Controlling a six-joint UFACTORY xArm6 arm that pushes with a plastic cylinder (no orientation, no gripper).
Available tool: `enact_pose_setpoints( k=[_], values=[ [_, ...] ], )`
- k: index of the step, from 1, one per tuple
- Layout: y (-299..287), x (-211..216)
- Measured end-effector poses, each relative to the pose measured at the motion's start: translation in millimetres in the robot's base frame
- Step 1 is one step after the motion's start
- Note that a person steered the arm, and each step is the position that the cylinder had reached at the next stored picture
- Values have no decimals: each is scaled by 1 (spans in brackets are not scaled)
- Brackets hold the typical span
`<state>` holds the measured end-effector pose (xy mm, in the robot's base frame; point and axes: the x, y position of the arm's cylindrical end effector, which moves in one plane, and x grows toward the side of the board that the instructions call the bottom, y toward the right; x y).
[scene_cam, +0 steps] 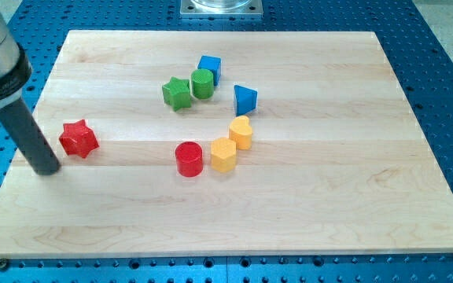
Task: Move the red star diagonally to the red circle
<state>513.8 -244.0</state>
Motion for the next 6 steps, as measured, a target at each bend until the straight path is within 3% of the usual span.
enact_pose_setpoints(
  k=[1, 2, 4, 6],
  values=[
    [17, -5],
    [-4, -7],
    [-22, -86],
    [41, -49]
  ],
)
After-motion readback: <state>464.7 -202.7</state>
